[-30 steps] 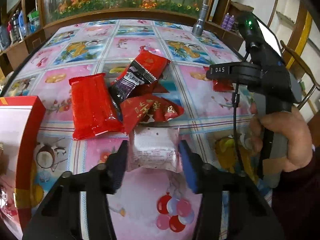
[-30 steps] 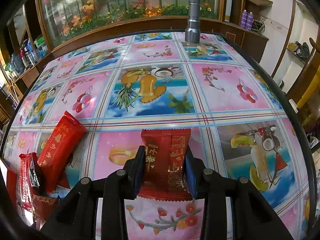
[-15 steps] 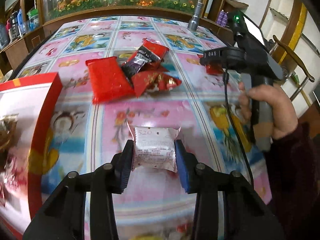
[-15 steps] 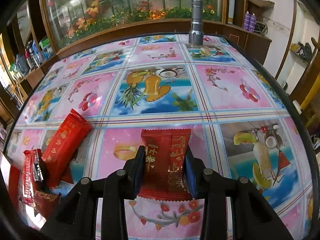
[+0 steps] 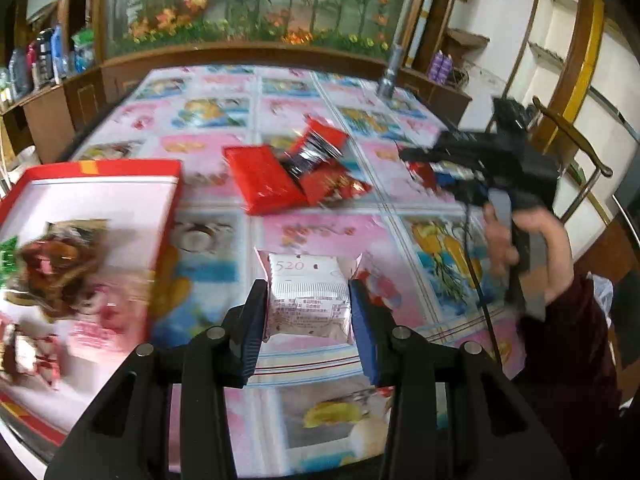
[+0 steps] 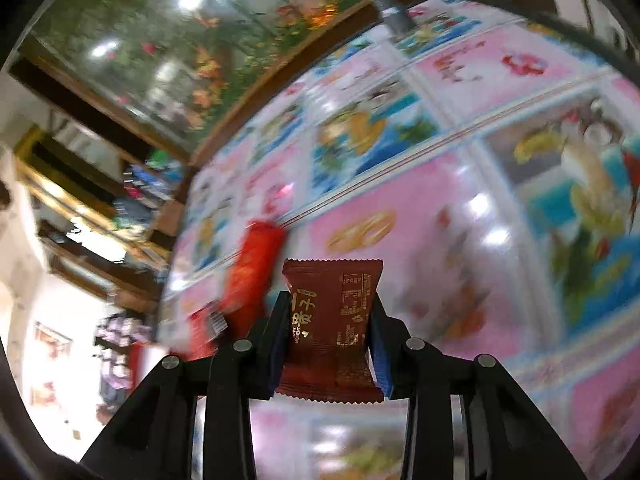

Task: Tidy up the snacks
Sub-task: 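Lower both held packets into the red box and open both tools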

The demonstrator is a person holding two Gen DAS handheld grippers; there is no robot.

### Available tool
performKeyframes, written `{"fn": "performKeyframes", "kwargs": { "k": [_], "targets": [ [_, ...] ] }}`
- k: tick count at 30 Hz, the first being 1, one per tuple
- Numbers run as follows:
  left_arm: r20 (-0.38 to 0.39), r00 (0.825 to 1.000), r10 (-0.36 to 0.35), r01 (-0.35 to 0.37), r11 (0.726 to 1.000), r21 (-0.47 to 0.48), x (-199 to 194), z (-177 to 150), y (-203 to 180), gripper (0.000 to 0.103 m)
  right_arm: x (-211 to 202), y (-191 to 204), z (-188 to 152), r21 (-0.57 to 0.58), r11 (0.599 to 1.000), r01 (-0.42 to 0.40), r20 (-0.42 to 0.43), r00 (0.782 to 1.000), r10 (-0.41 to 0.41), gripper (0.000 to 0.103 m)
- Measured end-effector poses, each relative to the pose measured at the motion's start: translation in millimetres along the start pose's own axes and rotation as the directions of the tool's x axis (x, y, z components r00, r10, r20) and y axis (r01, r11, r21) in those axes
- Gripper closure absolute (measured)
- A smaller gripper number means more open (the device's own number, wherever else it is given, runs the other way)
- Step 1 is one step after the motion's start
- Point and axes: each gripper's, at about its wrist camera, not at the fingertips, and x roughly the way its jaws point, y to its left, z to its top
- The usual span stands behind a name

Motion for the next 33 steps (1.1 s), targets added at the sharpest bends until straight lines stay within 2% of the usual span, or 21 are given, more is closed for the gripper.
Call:
{"fn": "performKeyframes", "kwargs": {
  "k": [3, 6, 8, 13, 15, 20, 23, 27, 30, 33],
  "targets": [
    [0.032, 0.999, 0.024, -0.023, 0.999, -0.027, -12, 1, 20, 0.065, -6, 18, -19, -0.018, 0.993, -0.117, -0.015, 0.993, 0.117, 0.067],
    [0.068, 0.996, 0.057, -0.052, 0.996, -0.07, -26, -1, 45, 0.065, -7, 48, -41, -0.042, 0.959, -0.279, -0.036, 0.96, 0.277, 0.067],
    [0.079, 0.993, 0.086, -0.078, 0.992, -0.101, -33, -3, 63, 0.065, -1, 69, -55, -0.063, 0.941, -0.333, -0.061, 0.942, 0.33, 0.067],
    [0.105, 0.975, 0.195, -0.174, 0.967, -0.187, -50, -13, 112, 0.065, 29, 141, -101, -0.136, 0.895, -0.425, -0.168, 0.9, 0.402, 0.067],
    [0.111, 0.967, 0.23, -0.203, 0.956, -0.212, -56, -18, 127, 0.065, 46, 172, -120, -0.161, 0.879, -0.45, -0.223, 0.884, 0.411, 0.067],
    [0.105, 0.951, 0.292, -0.257, 0.93, -0.265, -66, -30, 159, 0.065, 79, 228, -162, -0.221, 0.855, -0.468, -0.329, 0.861, 0.387, 0.067],
    [0.099, 0.941, 0.323, -0.284, 0.914, -0.29, -68, -34, 177, 0.065, 96, 251, -183, -0.251, 0.854, -0.457, -0.366, 0.861, 0.353, 0.067],
    [0.093, 0.927, 0.363, -0.322, 0.9, -0.295, -64, -27, 193, 0.065, 101, 278, -194, -0.342, 0.841, -0.419, -0.346, 0.888, 0.302, 0.067],
    [0.061, 0.924, 0.378, -0.348, 0.896, -0.277, -52, -16, 203, 0.064, 113, 296, -196, -0.403, 0.843, -0.357, -0.334, 0.914, 0.228, 0.067],
    [0.022, 0.93, 0.366, -0.345, 0.893, -0.289, -40, -11, 212, 0.063, 125, 307, -195, -0.443, 0.841, -0.309, -0.321, 0.931, 0.173, 0.066]
  ]
}}
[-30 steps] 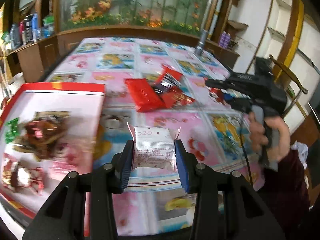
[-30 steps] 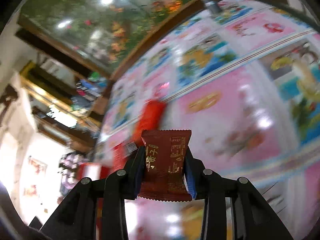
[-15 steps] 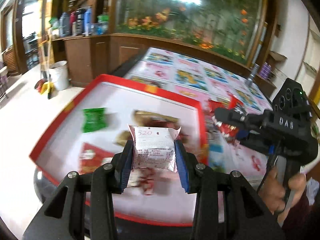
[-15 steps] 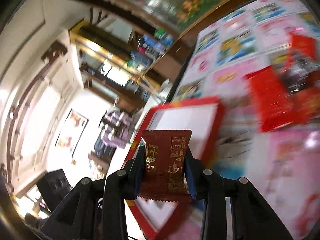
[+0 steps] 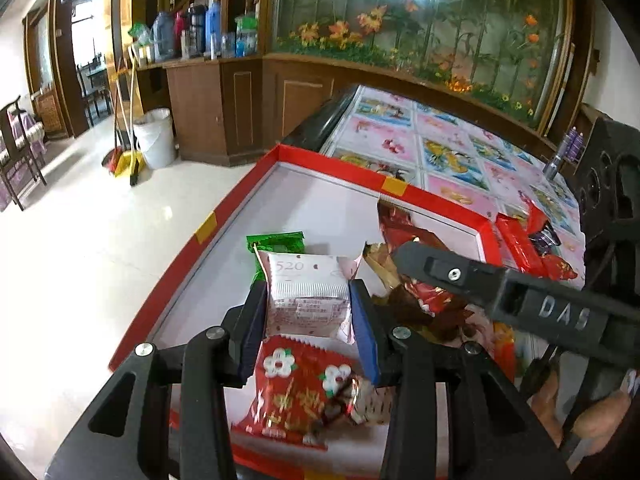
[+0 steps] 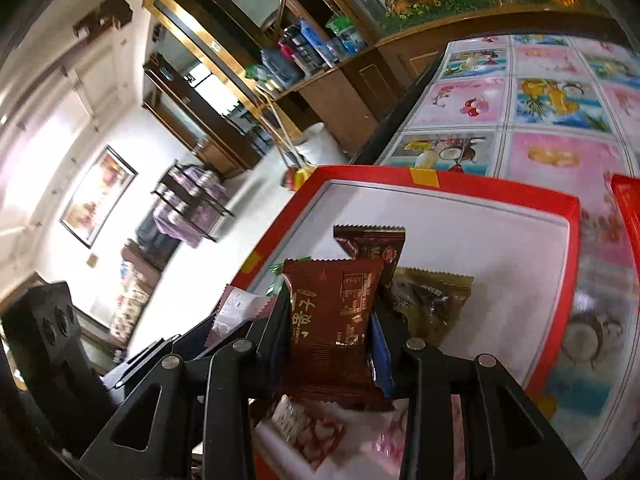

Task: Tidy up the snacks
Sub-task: 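Lower both held packets into the red box and open both tools, then grasp the red-gold wrapped candy with the right tool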

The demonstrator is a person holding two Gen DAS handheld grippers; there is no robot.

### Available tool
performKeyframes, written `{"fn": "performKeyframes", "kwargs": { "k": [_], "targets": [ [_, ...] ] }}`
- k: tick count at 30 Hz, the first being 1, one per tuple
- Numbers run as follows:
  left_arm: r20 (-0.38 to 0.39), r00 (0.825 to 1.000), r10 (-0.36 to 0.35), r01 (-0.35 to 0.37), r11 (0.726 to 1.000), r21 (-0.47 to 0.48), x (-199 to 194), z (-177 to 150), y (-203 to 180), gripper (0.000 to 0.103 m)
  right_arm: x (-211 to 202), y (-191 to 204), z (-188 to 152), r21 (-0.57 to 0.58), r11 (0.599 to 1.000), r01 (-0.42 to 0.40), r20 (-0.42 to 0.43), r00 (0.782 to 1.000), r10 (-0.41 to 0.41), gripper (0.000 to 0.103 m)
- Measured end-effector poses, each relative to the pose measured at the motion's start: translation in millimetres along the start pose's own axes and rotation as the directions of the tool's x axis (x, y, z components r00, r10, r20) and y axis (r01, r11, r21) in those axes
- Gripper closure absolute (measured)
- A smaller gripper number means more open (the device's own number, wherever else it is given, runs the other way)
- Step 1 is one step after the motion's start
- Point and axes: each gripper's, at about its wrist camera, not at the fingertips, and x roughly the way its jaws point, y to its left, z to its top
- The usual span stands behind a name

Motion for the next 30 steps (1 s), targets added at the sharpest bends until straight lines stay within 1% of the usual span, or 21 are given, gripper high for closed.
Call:
{"fn": "performKeyframes", "kwargs": {
  "k": [2, 4, 6, 7, 8, 10, 12, 13, 14, 16, 17, 18, 20, 23, 24, 25, 26, 28, 29, 30],
  "targets": [
    [-0.024, 1.0, 0.004, -0.004, 1.0, -0.002, 8, 2, -1, 0.061, 9, 3, 4, -0.007, 1.0, 0.026, -0.016, 1.0, -0.026, 0.065],
    [-0.029, 0.999, 0.02, -0.02, 1.0, -0.004, 10, 1, -2, 0.053, 11, 5, 5, -0.025, 0.998, 0.054, -0.01, 0.998, -0.054, 0.063],
    [-0.029, 0.999, 0.033, -0.033, 0.999, -0.015, 10, -1, -3, 0.035, 8, 6, 5, -0.052, 0.996, 0.078, 0.003, 0.997, -0.078, 0.055],
    [-0.03, 0.999, 0.037, -0.037, 0.999, -0.019, 10, -1, -3, 0.031, 3, 5, 4, -0.067, 0.994, 0.083, 0.017, 0.996, -0.082, 0.047],
    [-0.022, 0.998, 0.055, -0.056, 0.998, -0.026, 9, -4, -3, 0.028, -4, 3, 4, -0.074, 0.994, 0.083, 0.032, 0.996, -0.081, 0.042],
    [0.002, 0.997, 0.081, -0.081, 0.997, -0.019, 4, -6, -4, 0.028, -24, -6, 3, -0.071, 0.994, 0.084, 0.088, 0.993, -0.078, 0.041],
    [0.039, 0.992, 0.116, -0.117, 0.993, 0.011, -4, -11, -9, 0.028, -43, -15, 1, -0.075, 0.993, 0.09, 0.131, 0.988, -0.08, 0.039],
    [0.057, 0.99, 0.126, -0.127, 0.992, 0.023, -8, -13, -11, 0.028, -62, -24, -1, -0.085, 0.989, 0.121, 0.173, 0.979, -0.105, 0.036],
    [0.076, 0.989, 0.13, -0.133, 0.99, 0.038, -13, -15, -15, 0.028, -72, -28, -1, -0.087, 0.985, 0.146, 0.196, 0.972, -0.127, 0.034],
    [0.108, 0.987, 0.122, -0.129, 0.99, 0.063, -22, -18, -21, 0.026, -104, -50, -4, -0.066, 0.973, 0.221, 0.261, 0.945, -0.197, 0.03],
    [0.122, 0.986, 0.113, -0.123, 0.99, 0.072, -26, -20, -26, 0.025, -121, -67, -5, -0.034, 0.967, 0.254, 0.283, 0.93, -0.234, 0.029],
    [0.133, 0.986, 0.1, -0.111, 0.991, 0.079, -30, -21, -30, 0.024, -133, -81, -6, -0.007, 0.96, 0.279, 0.292, 0.919, -0.264, 0.029],
    [0.146, 0.987, 0.07, -0.085, 0.992, 0.098, -35, -22, -39, 0.024, -161, -119, -9, 0.071, 0.939, 0.337, 0.309, 0.887, -0.342, 0.029],
    [0.162, 0.986, 0.023, -0.046, 0.989, 0.14, -40, -25, -60, 0.024, -186, -164, -13, 0.179, 0.901, 0.395, 0.302, 0.849, -0.433, 0.028],
    [0.164, 0.987, 0.003, -0.03, 0.986, 0.165, -41, -27, -69, 0.024, -195, -181, -16, 0.227, 0.892, 0.39, 0.295, 0.846, -0.445, 0.028],
    [0.16, 0.987, -0.012, -0.018, 0.982, 0.186, -41, -28, -77, 0.024, -198, -188, -17, 0.247, 0.893, 0.377, 0.296, 0.848, -0.44, 0.028],
    [0.156, 0.988, -0.021, -0.011, 0.98, 0.2, -42, -29, -85, 0.024, -203, -199, -18, 0.279, 0.898, 0.339, 0.302, 0.857, -0.417, 0.028],
    [0.141, 0.989, -0.05, 0.014, 0.97, 0.241, -43, -32, -100, 0.024, -198, -210, -18, 0.309, 0.904, 0.296, 0.294, 0.874, -0.387, 0.028],
    [0.135, 0.989, -0.06, 0.024, 0.966, 0.259, -44, -35, -106, 0.024, -193, -213, -16, 0.304, 0.904, 0.301, 0.272, 0.882, -0.385, 0.028],
    [0.131, 0.989, -0.067, 0.029, 0.961, 0.275, -45, -37, -113, 0.024, -188, -214, -15, 0.292, 0.903, 0.315, 0.254, 0.885, -0.391, 0.028]
  ]
}}
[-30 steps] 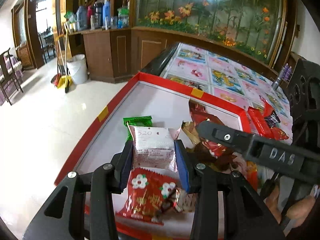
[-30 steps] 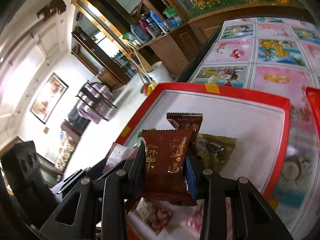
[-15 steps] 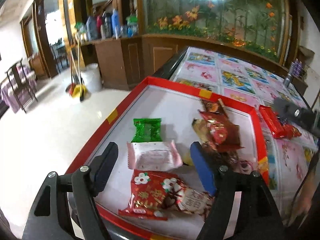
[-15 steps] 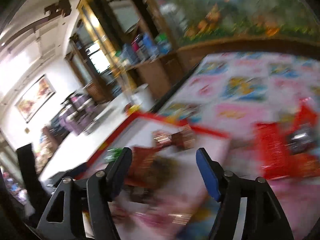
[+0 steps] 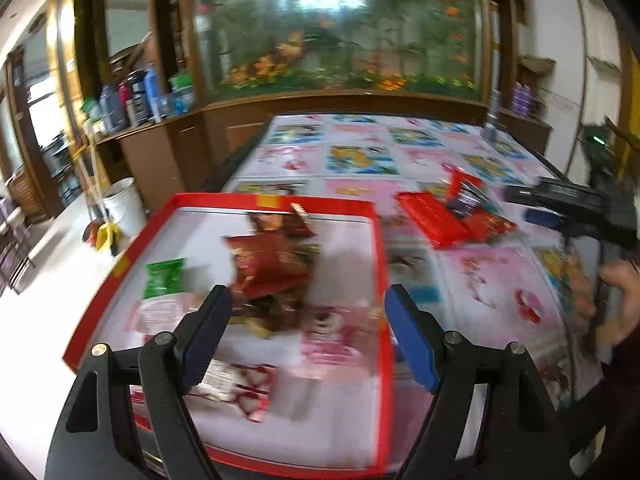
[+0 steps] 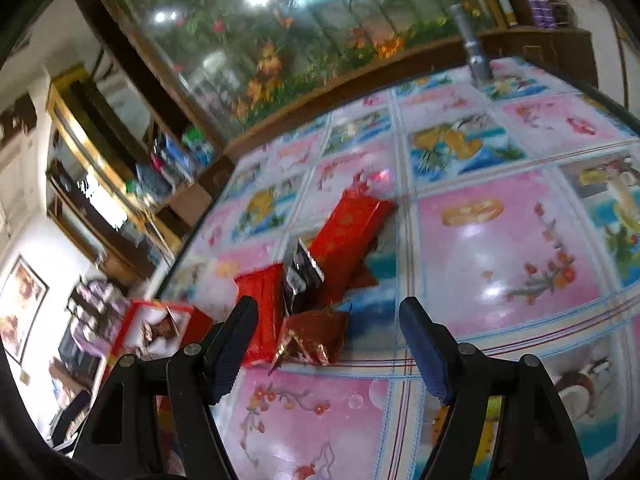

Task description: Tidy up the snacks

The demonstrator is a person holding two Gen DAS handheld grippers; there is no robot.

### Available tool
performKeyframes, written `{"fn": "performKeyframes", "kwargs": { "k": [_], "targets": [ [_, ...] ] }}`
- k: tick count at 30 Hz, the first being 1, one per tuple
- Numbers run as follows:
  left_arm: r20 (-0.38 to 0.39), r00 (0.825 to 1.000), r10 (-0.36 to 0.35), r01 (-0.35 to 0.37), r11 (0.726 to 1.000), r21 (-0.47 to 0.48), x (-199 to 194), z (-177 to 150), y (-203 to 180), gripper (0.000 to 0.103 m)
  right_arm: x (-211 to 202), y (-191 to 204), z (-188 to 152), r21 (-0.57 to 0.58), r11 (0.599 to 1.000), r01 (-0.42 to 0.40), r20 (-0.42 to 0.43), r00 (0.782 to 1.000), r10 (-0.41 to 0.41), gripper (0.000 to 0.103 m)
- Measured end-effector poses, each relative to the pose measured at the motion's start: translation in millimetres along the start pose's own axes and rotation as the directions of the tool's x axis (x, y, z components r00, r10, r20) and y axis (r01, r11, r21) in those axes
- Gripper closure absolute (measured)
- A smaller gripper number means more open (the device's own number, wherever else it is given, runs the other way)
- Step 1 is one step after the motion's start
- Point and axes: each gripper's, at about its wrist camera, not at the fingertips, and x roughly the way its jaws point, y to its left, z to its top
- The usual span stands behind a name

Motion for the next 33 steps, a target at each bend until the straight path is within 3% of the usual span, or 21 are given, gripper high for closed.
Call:
{"fn": "performKeyframes", "kwargs": {
  "k": [12, 13, 16, 22, 27, 30, 33],
  "targets": [
    [-0.047, 0.998, -0.042, 0.044, 0.998, 0.047, -3, -7, -37, 0.024, 45, 28, -10, -0.163, 0.975, 0.153, -0.079, 0.983, -0.168, 0.03],
    [-0.049, 0.998, -0.044, 0.047, 0.998, 0.05, -4, -7, -39, 0.024, 46, 28, -10, -0.17, 0.973, 0.157, -0.081, 0.982, -0.173, 0.033],
    [-0.049, 0.998, -0.044, 0.047, 0.997, 0.061, -7, -6, -44, 0.024, 47, 34, -13, -0.213, 0.963, 0.165, -0.092, 0.978, -0.188, 0.054],
    [-0.049, 0.998, -0.033, 0.037, 0.996, 0.086, -11, -1, -50, 0.024, 42, 32, -15, -0.234, 0.962, 0.139, -0.128, 0.977, -0.172, 0.061],
    [-0.05, 0.997, -0.052, 0.058, 0.991, 0.12, -5, 13, -63, 0.024, 23, -6, -4, -0.192, 0.965, 0.179, -0.117, 0.972, -0.203, 0.061],
    [-0.042, 0.996, -0.082, 0.088, 0.981, 0.171, 10, 29, -82, 0.024, 5, -49, 10, -0.118, 0.966, 0.229, -0.091, 0.967, -0.24, 0.061],
    [-0.041, 0.993, -0.113, 0.119, 0.968, 0.22, 33, 48, -105, 0.024, -11, -87, 21, -0.016, 0.976, 0.217, -0.073, 0.973, -0.218, 0.061]
  ]
}}
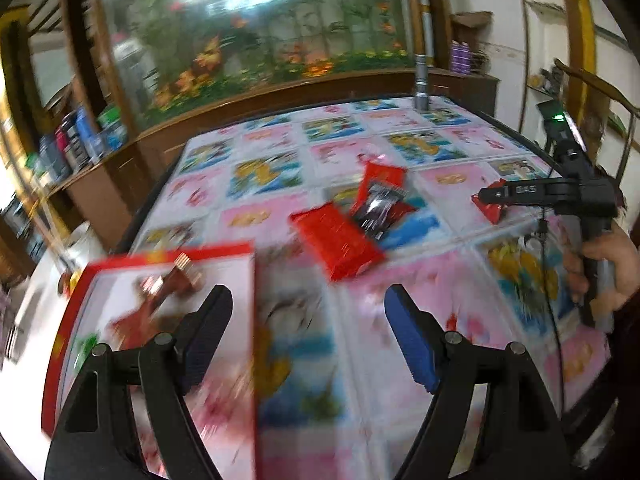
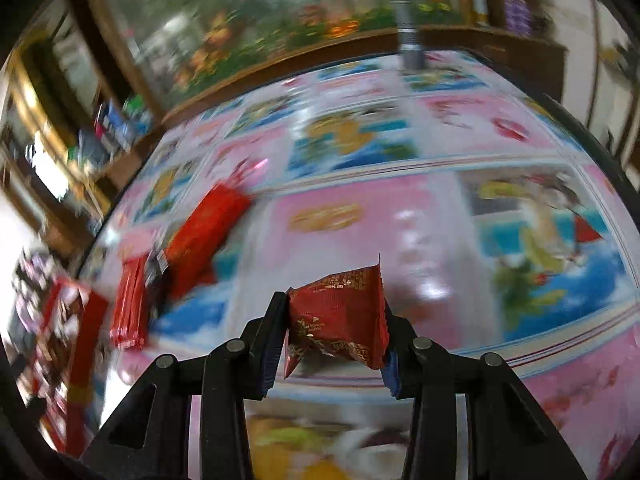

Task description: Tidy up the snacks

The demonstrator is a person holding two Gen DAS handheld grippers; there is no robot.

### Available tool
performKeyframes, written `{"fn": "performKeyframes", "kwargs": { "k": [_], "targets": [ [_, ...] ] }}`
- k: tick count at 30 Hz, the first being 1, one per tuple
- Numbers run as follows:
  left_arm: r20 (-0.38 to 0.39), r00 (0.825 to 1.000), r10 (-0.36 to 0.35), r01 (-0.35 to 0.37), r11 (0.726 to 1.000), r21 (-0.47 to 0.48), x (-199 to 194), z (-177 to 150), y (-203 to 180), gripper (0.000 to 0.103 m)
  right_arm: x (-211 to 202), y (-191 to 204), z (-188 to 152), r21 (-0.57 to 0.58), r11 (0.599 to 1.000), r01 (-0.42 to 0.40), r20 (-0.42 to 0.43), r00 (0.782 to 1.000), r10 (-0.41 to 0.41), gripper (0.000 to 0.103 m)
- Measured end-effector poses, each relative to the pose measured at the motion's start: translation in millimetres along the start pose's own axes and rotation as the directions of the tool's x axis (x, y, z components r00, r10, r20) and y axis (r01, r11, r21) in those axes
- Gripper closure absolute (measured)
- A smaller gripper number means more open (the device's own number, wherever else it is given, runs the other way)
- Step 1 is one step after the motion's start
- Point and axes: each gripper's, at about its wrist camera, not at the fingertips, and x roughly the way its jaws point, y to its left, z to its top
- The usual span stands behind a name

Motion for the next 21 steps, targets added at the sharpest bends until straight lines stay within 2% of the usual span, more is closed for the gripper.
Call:
{"fn": "performKeyframes", "kwargs": {
  "k": [3, 7, 12, 15, 17, 19, 21],
  "targets": [
    [-0.006, 1.0, -0.021, 0.022, 0.999, 0.04, 33, 25, -16, 0.024, -3, -20, 6, 0.107, 0.992, -0.064, 0.008, 0.998, 0.064, 0.061],
    [-0.006, 0.999, -0.041, 0.042, 0.997, 0.059, 68, 48, -32, 0.024, -10, -18, 8, 0.121, 0.985, -0.126, 0.057, 0.991, 0.12, 0.062],
    [-0.078, 0.994, -0.071, 0.079, 0.992, 0.101, 107, 61, -52, 0.024, -15, -18, 11, 0.151, 0.975, -0.165, 0.081, 0.985, 0.154, 0.062],
    [-0.118, 0.986, -0.114, 0.125, 0.988, 0.089, 123, 62, -52, 0.024, -14, -23, 11, 0.186, 0.965, -0.187, 0.072, 0.982, 0.176, 0.062],
    [-0.129, 0.985, -0.117, 0.128, 0.989, 0.08, 130, 60, -50, 0.025, -13, -26, 12, 0.203, 0.959, -0.197, 0.069, 0.98, 0.186, 0.062],
    [-0.145, 0.981, -0.128, 0.14, 0.987, 0.073, 137, 58, -48, 0.028, -14, -26, 13, 0.201, 0.959, -0.198, 0.069, 0.98, 0.188, 0.062],
    [-0.152, 0.977, -0.147, 0.159, 0.985, 0.069, 141, 57, -48, 0.038, -15, -23, 13, 0.196, 0.959, -0.204, 0.07, 0.979, 0.193, 0.062]
  ]
}}
